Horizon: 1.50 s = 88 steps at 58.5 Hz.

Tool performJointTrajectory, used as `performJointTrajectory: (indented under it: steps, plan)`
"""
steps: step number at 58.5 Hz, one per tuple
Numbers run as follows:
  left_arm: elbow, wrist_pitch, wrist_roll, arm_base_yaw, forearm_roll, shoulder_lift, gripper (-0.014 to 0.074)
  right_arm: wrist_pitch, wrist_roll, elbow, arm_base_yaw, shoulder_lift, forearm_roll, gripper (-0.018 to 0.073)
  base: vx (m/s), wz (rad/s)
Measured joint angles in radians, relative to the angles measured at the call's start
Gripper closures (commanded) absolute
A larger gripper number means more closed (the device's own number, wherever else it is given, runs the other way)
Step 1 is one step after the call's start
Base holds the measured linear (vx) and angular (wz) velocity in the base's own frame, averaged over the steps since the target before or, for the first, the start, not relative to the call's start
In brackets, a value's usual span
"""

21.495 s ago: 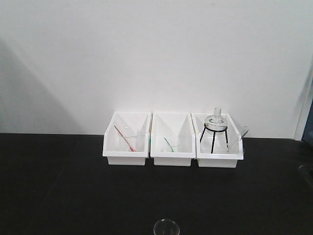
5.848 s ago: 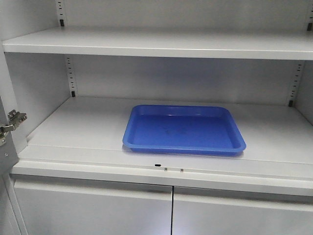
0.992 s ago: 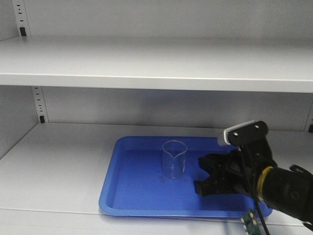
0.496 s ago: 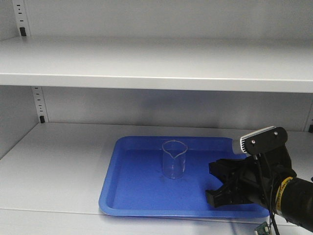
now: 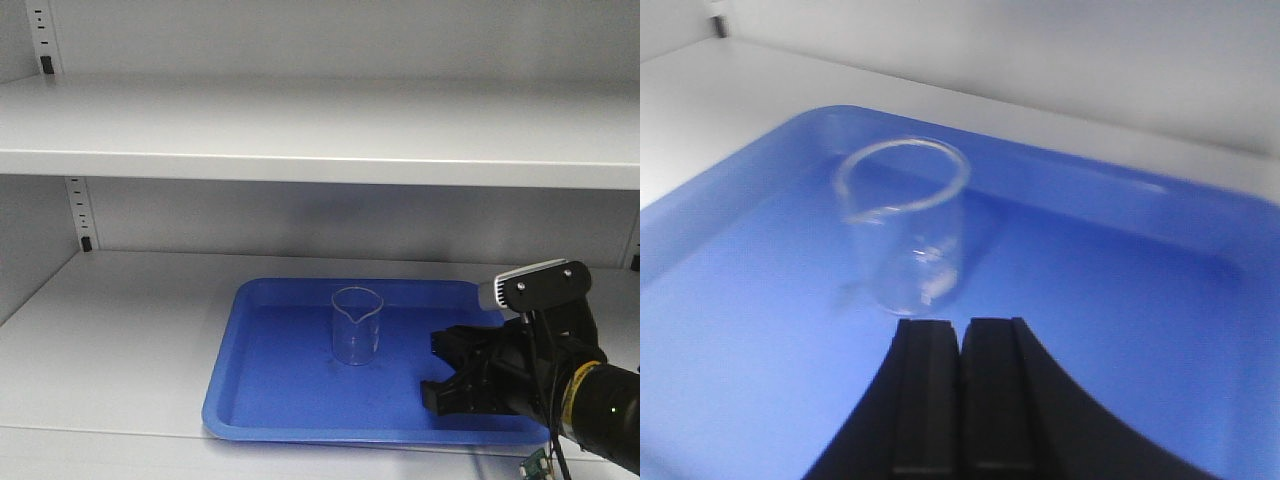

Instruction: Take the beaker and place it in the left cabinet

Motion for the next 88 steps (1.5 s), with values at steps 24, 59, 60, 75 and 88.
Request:
performJointTrajectory:
  steps: [24,59,60,75,88]
  plan:
    - [0.000,0.000,0.000,0.000,0.000,0.000,0.0593,0.192,-0.984,0.029,-0.023,-0.171,0.922,0.0564,0.00,0.00]
    - [0.000,0.000,0.000,0.000,0.000,0.000,0.0593,0.044,-0.803,0.733,-0.313,-1.027,0.922,0.0564,0.00,0.00]
    - [0.000,0.000,0.000,0.000,0.000,0.000,0.0593,0.044,-0.801,0.751,-0.313,-1.062,0.922,0.0564,0.00,0.00]
    - [0.000,0.000,0.000,0.000,0.000,0.000,0.0593,0.132,-0.791,0.852,-0.313,-1.319,0.922,0.0564,0.00,0.00]
    - [0.000,0.000,0.000,0.000,0.000,0.000,0.0593,0.142,-0.790,0.852,-0.313,-1.334,0.916,0.0564,0.00,0.00]
